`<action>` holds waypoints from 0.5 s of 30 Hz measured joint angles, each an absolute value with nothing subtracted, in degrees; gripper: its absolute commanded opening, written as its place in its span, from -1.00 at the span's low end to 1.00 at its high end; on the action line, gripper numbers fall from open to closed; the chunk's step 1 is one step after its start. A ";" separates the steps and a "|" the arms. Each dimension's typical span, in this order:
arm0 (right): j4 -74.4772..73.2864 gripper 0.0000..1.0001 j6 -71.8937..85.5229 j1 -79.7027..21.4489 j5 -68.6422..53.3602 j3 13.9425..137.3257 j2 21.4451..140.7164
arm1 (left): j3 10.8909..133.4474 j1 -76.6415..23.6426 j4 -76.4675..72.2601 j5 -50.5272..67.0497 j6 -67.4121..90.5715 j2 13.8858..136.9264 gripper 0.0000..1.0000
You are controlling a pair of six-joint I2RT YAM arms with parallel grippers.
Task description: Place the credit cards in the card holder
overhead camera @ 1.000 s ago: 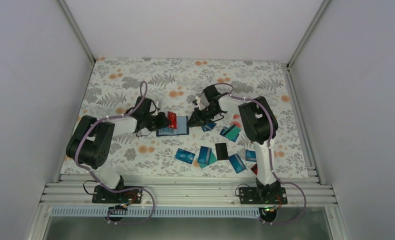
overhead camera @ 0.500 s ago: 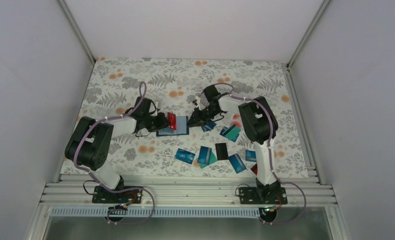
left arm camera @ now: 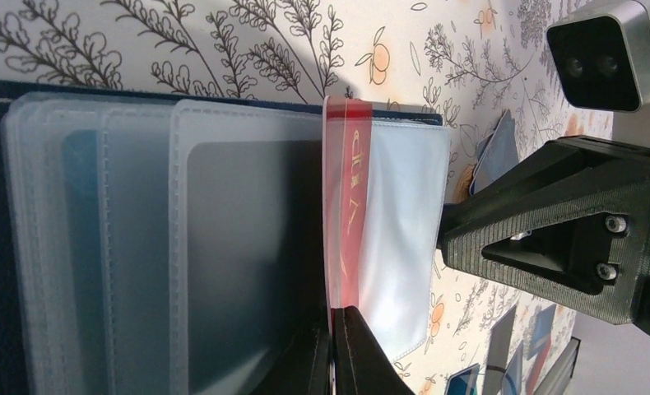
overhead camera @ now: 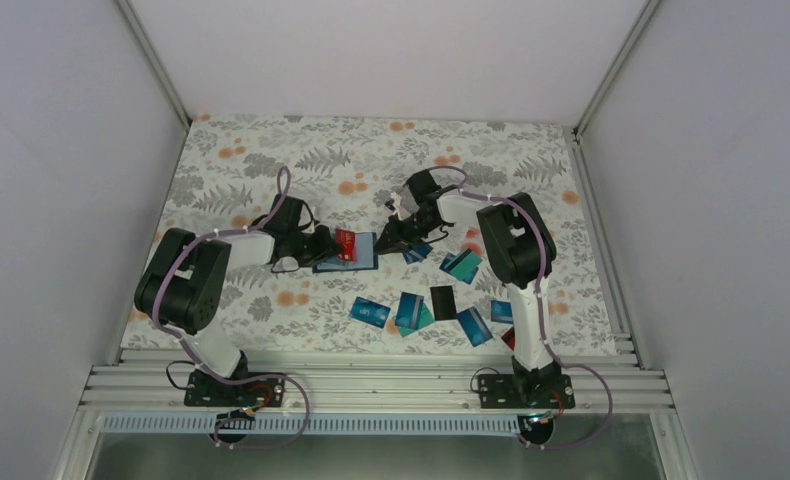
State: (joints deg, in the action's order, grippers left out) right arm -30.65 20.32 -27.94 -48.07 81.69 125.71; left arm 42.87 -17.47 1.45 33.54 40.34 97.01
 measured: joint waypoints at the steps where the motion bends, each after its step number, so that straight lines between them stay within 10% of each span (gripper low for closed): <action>1: -30.63 -0.77 20.32 -27.92 -48.10 81.69 125.71 | 43.00 -17.45 1.78 33.67 40.77 97.01 -0.95; 15: -30.48 -0.77 20.27 -27.90 -49.01 81.62 126.02 | 43.29 -16.58 6.70 34.59 44.69 96.38 -0.95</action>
State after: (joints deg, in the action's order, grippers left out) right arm -30.48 20.27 -27.90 -49.01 81.62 126.02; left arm 43.29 -16.58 6.70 34.59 44.69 96.38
